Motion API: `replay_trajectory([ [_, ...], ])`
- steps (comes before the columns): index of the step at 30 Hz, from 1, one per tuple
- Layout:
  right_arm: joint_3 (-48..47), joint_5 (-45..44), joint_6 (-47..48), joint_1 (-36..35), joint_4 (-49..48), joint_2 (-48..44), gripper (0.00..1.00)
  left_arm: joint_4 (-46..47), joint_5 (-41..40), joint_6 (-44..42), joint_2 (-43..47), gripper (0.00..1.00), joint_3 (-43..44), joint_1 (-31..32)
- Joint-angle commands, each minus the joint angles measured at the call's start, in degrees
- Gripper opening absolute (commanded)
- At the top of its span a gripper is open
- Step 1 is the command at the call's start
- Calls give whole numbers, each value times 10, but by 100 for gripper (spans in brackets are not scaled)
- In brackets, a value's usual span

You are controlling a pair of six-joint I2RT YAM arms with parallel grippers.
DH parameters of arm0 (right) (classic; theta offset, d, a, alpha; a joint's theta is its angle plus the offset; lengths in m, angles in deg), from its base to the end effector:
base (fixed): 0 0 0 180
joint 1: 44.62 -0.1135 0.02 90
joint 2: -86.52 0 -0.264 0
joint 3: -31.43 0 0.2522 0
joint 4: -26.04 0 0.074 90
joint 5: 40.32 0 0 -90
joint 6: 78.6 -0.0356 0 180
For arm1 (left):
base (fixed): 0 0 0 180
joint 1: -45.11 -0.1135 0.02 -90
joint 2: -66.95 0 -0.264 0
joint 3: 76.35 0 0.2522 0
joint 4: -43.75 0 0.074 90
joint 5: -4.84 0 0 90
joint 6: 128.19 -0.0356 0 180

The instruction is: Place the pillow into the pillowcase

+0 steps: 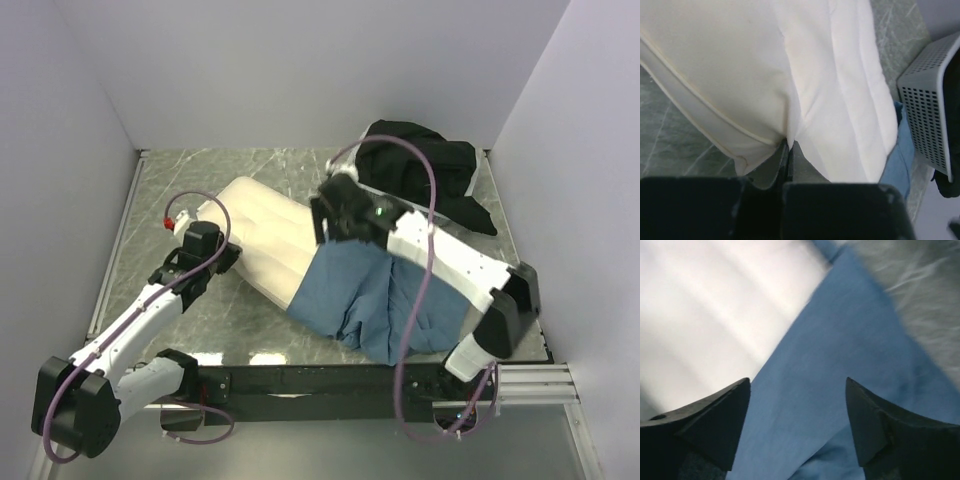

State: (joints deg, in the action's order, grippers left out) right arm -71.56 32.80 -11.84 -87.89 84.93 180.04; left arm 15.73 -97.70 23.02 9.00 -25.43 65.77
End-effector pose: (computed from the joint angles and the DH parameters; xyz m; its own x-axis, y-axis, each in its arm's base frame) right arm 0.2658 0.2360 0.3364 -0.7127 -0.1523 -0.6847 -0.2581 0.9646 0.0540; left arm 0.2079 -0.0701 0.2439 -0.4149 -0.7578 -0.5035 -0.3852 0.6477 -0.6574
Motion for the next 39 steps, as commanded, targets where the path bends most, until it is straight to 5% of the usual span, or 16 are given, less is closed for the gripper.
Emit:
replay_trajectory([
  [1, 109, 11, -59, -80, -90, -76, 81, 49, -22, 34, 20, 1, -16, 2],
  [16, 113, -10, -99, -179, -77, 50, 79, 84, -39, 61, 29, 1, -71, 44],
  [19, 94, -23, -88, -183, -44, 63, 47, 75, -38, 55, 35, 1, -67, 47],
  [20, 81, -28, -87, -182, -35, 56, 26, 71, -40, 52, 39, 1, -60, 49],
  [24, 14, -32, -57, -183, 7, 24, 12, 46, -39, 18, 78, 1, -31, 60],
  [29, -182, -38, -20, -182, 93, 49, 0, -21, -107, -24, 106, 1, 65, 113],
  [34, -437, -51, -7, -183, 219, 139, 0, -66, -154, -36, 124, 1, 131, 152],
  [35, -442, -69, -12, -183, 234, 140, 9, -77, -160, -35, 124, 1, 140, 152],
  [39, -218, -93, -50, -178, 144, 38, 27, -97, -172, 11, 121, 1, 118, 153],
])
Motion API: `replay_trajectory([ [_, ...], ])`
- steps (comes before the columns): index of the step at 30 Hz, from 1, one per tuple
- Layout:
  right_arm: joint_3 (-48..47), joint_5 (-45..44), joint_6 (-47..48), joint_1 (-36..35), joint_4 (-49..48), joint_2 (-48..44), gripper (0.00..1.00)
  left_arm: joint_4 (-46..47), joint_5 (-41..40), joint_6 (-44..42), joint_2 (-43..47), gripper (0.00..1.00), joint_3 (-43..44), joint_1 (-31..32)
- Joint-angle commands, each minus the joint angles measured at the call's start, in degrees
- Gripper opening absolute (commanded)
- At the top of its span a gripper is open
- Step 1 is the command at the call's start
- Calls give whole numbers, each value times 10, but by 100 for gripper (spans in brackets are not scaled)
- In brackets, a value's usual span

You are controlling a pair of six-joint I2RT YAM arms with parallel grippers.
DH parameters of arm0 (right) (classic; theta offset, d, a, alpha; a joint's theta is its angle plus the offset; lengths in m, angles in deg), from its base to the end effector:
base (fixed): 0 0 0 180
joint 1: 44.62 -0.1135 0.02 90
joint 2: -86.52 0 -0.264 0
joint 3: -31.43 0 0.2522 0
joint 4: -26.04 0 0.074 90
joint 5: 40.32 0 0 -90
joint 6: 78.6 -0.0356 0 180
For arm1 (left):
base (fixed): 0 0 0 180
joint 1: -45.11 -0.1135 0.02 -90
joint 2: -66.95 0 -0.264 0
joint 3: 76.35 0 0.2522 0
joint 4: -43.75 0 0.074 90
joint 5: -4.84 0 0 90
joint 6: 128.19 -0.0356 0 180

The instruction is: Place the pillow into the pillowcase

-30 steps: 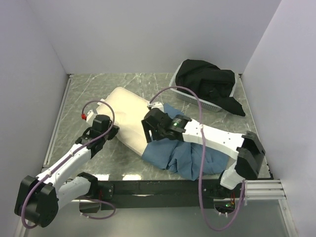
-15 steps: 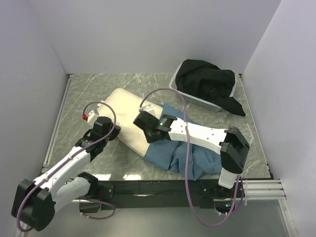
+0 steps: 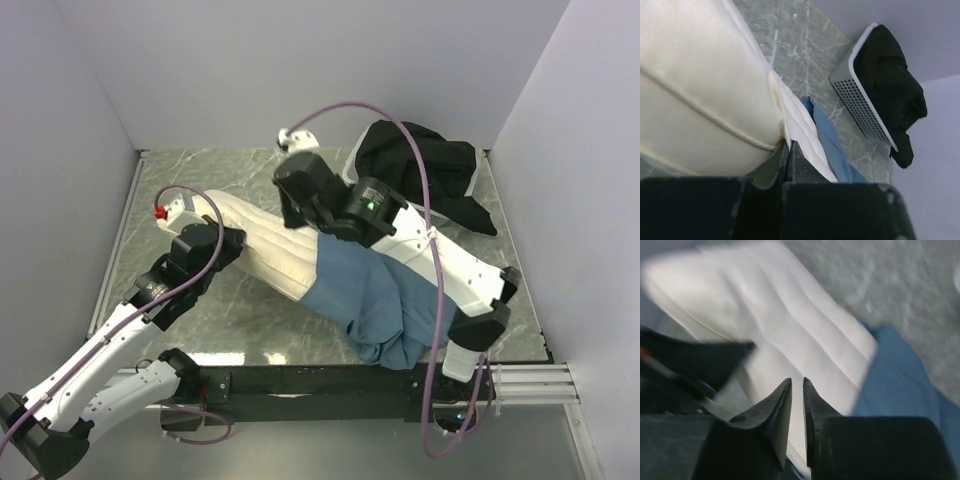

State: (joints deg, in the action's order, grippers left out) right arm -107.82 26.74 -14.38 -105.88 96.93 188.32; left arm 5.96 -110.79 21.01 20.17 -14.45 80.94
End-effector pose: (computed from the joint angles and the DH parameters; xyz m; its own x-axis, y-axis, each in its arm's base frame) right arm 0.1869 0.3119 0.4664 -0.5218 -0.1185 -0.8448 -0.4710 0.8657 0.1695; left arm 0.1554 -0.0932 0.3308 -0.3354 -0.7131 -0.6157 -0.1639 0.6877 -0.7072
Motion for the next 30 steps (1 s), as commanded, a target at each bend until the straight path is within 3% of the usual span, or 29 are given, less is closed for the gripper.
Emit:
replay_trajectory([
  [1, 245, -27, -38, 3, -24, -96, 29, 2, -39, 49, 13, 1, -7, 2],
  [4, 405, 4, -83, 3, -96, -175, 36, 44, -21, 114, 42, 1, -121, 17],
  [7, 499, 17, -130, 2, -117, -203, 37, 51, -35, 165, 49, 1, -180, 36],
  [13, 586, 18, -219, -1, -159, -218, 41, 56, -55, 233, 21, 1, -232, 60],
  [16, 614, 23, -258, -13, -192, -223, 48, 66, -57, 246, 10, 1, -247, 70],
  [20, 612, 24, -298, -38, -207, -197, 49, 79, -58, 253, 5, 1, -258, 76],
  [30, 590, -33, -392, -64, -129, -110, 49, 72, -62, 246, 16, 1, -263, 79],
])
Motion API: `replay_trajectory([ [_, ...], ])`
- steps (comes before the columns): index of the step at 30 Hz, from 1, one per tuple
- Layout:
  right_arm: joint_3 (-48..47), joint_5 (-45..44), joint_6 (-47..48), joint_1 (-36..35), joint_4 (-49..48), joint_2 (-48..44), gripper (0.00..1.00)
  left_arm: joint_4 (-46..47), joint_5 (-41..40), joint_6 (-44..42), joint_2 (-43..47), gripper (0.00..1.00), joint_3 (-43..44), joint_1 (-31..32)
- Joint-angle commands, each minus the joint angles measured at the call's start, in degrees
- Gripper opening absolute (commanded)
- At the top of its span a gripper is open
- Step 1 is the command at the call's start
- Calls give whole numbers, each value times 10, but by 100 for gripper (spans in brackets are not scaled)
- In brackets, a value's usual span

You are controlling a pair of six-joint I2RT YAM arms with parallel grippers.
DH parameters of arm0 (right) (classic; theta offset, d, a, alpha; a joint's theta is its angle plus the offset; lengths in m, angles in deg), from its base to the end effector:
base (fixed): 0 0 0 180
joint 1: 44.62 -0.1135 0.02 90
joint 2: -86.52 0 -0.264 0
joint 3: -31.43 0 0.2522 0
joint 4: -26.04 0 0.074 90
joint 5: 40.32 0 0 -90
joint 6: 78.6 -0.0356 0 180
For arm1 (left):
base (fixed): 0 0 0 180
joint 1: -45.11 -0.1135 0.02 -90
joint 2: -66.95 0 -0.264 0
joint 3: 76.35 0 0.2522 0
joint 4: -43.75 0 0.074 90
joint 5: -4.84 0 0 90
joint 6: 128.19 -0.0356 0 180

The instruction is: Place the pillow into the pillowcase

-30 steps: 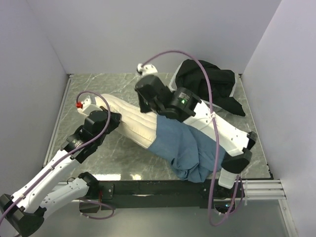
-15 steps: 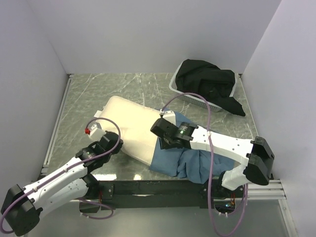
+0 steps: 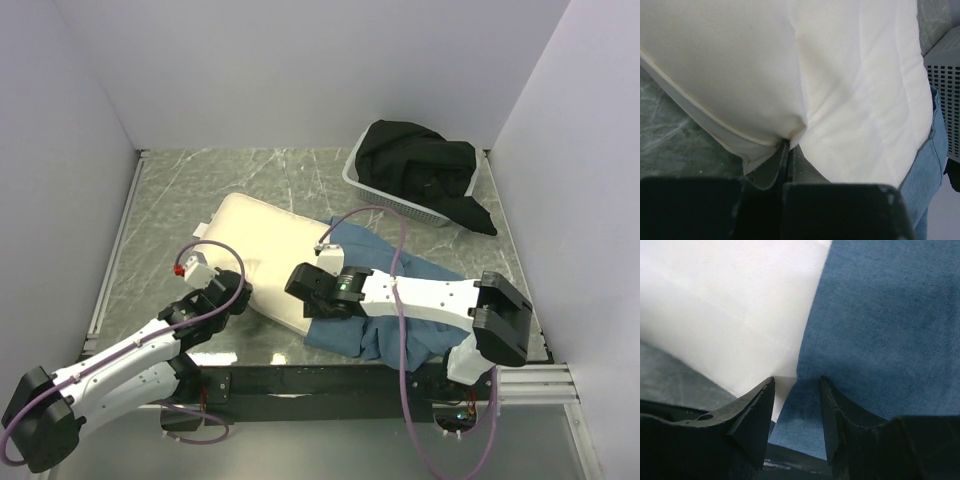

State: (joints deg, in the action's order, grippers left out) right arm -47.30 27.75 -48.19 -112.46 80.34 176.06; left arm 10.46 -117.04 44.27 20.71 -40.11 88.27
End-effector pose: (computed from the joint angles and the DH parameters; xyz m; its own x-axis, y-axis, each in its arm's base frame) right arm 0.1295 0.2827 0.2331 -0.8630 0.0021 -0.5052 -0.1098 0.9753 0.1915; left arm 0.1308 -0.0969 0.1889 -0.3635 -0.8132 -0.4545 -0.4564 0.5808 -0.6741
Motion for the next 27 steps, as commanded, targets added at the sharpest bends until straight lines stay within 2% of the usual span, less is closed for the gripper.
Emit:
replay_trajectory([
  [1, -13, -45, -56, 0, 40, 14, 49, 27, 1, 14, 12, 1, -9, 7],
  [3, -12, -46, -64, -2, 46, 17, 48, 25, 1, 15, 17, 1, -9, 7],
  [5, -9, -52, -68, -2, 58, 15, 39, 17, -2, 14, 19, 1, -7, 7],
  [6, -8, -53, -75, -3, 63, 10, 33, 13, -4, 12, 21, 1, -6, 7],
  [7, -11, -52, -74, -2, 73, 7, 20, 6, -5, 12, 23, 1, -2, 8],
  [9, -30, -42, -58, -2, 81, -4, 4, -2, -12, 7, 33, 1, 3, 9],
  [10, -38, -35, -43, -3, 75, -9, 0, -5, -15, 3, 37, 1, 11, 10],
  [17, -128, 36, 150, -5, -32, -61, 0, -54, -63, -56, 59, 1, 90, 37],
  [20, -276, 58, 198, 11, 17, -16, 0, -64, -92, -87, 63, 1, 151, 69],
  [21, -378, 62, 209, 13, 60, 25, 0, -69, -117, -96, 64, 1, 190, 92],
  [23, -485, 67, 235, 13, 101, 66, 0, -81, -149, -119, 62, 1, 231, 117],
  [24, -590, 66, 241, 14, 120, 104, 0, -94, -165, -122, 62, 1, 268, 143],
  [27, -738, 105, 246, 31, 176, 156, 0, -78, -213, -158, 62, 1, 303, 171],
])
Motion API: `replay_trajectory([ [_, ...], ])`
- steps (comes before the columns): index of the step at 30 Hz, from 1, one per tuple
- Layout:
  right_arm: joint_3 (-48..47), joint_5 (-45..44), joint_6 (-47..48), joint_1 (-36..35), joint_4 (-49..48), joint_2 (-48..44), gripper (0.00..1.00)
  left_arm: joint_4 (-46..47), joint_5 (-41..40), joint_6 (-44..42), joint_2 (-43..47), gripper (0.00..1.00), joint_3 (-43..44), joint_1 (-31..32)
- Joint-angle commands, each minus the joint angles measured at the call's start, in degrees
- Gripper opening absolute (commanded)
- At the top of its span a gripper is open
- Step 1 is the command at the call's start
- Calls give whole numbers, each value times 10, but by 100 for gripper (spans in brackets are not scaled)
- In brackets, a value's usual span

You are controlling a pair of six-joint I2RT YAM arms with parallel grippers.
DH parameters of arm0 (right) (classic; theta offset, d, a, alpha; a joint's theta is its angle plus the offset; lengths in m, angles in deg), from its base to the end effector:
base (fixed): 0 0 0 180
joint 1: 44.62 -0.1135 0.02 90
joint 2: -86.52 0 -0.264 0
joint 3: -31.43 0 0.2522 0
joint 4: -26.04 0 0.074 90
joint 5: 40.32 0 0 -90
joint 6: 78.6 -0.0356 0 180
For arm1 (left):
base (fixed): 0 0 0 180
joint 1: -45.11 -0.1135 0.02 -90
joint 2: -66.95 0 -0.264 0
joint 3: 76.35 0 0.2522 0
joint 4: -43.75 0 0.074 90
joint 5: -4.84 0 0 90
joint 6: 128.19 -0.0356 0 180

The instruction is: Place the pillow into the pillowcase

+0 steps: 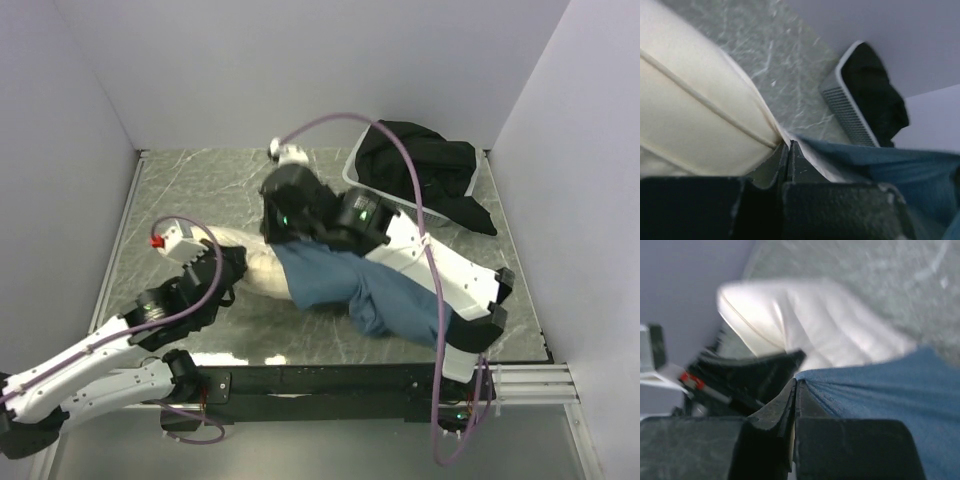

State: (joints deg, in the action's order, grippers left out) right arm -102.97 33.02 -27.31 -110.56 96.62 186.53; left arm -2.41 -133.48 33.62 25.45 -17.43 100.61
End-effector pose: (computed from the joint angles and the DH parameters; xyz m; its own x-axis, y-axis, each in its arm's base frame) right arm 0.1566 0.3257 0.4521 -0.6759 -0.0443 -0.7356 -0.4585 0.8068 0.3726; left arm 0.1061 -0.1074 0.3170 -0.2533 -0.7468 -0.6149 -0.2035 0.6625 -0.7209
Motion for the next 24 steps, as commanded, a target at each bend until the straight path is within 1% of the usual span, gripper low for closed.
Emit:
replay_trajectory([
  [1, -190, 71, 38, 14, 6, 54, 0, 51, -70, -62, 11, 1, 84, 49],
  [2, -187, 97, 38, 19, -6, 52, 0, 37, -87, -62, 0, 1, 93, 49],
  [3, -168, 101, 38, 19, -15, 41, 0, 14, -110, -55, -6, 1, 118, 49],
  [4, -158, 99, 39, 19, -22, 34, 0, -32, -129, -33, -11, 1, 132, 49],
  [5, -145, 97, 42, 23, -25, 26, 0, -34, -159, -40, -17, 1, 140, 49],
  [7, -94, 107, 40, 33, -44, -8, 0, -16, -179, -68, -20, 1, 135, 48],
  [8, -73, 116, 37, 40, -57, -22, 0, -26, -198, -62, -30, 1, 135, 48],
  [9, -43, 137, 35, 54, -68, -48, 0, -37, -201, -59, -37, 1, 143, 44],
  [11, -29, 144, 34, 62, -81, -67, 0, -78, -203, -31, -62, 1, 158, 41],
  [12, -30, 142, 34, 67, -79, -76, 0, -80, -199, -26, -72, 1, 168, 39],
  [13, -33, 143, 35, 70, -77, -78, 0, -74, -190, -46, -81, 1, 171, 39],
  [15, -38, 153, 34, 80, -72, -75, 0, -52, -167, -60, -116, 1, 187, 39],
  [17, -33, 189, 32, 102, -83, -70, 0, -69, -154, -46, -158, 1, 208, 42],
  [19, -32, 202, 33, 130, -87, -54, 0, -121, -157, -17, -184, 1, 255, 52],
  [20, -35, 224, 34, 146, -88, -33, 0, -141, -161, -3, -210, 1, 272, 60],
  [21, -49, 237, 34, 160, -85, -18, 0, -164, -164, 11, -221, 1, 306, 81],
  [22, -57, 251, 32, 185, -84, -4, 0, -183, -168, 24, -232, 1, 317, 93],
  [23, -66, 273, 30, 193, -84, 26, 0, -187, -167, 27, -252, 1, 327, 111],
  [24, -87, 279, 26, 200, -82, 41, 0, -193, -166, 33, -263, 1, 342, 115],
])
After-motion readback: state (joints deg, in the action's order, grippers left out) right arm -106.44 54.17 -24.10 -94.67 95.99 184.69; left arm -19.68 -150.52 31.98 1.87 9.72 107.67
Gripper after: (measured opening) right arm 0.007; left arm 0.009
